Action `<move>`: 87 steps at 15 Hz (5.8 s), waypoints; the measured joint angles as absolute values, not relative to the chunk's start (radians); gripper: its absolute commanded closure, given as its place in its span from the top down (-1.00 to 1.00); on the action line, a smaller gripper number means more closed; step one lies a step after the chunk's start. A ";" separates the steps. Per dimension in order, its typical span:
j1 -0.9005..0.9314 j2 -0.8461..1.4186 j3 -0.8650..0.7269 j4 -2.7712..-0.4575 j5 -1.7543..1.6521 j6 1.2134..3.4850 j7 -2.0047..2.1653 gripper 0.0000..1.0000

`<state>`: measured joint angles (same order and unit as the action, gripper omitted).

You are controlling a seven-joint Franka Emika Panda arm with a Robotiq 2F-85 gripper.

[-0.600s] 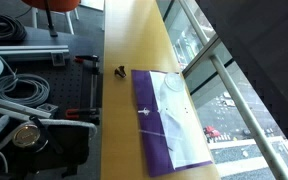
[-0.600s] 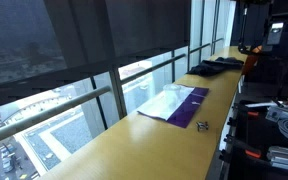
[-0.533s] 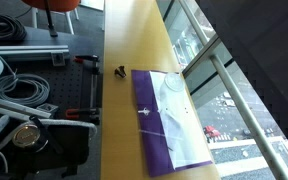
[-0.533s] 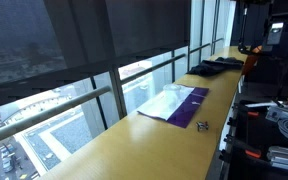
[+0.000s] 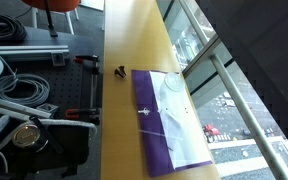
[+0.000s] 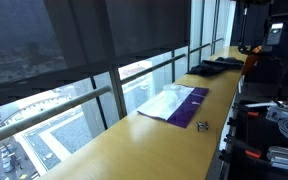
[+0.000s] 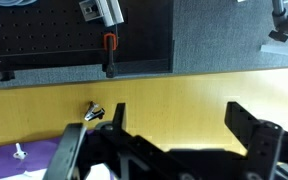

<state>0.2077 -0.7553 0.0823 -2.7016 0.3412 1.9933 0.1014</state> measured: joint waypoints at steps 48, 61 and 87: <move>-0.212 0.601 -0.097 -2.057 0.007 2.774 -0.072 0.72; -0.215 0.650 -0.131 -2.024 0.007 2.775 -0.069 -1.00; -0.194 0.238 -0.092 -1.901 0.392 1.630 -0.241 -1.00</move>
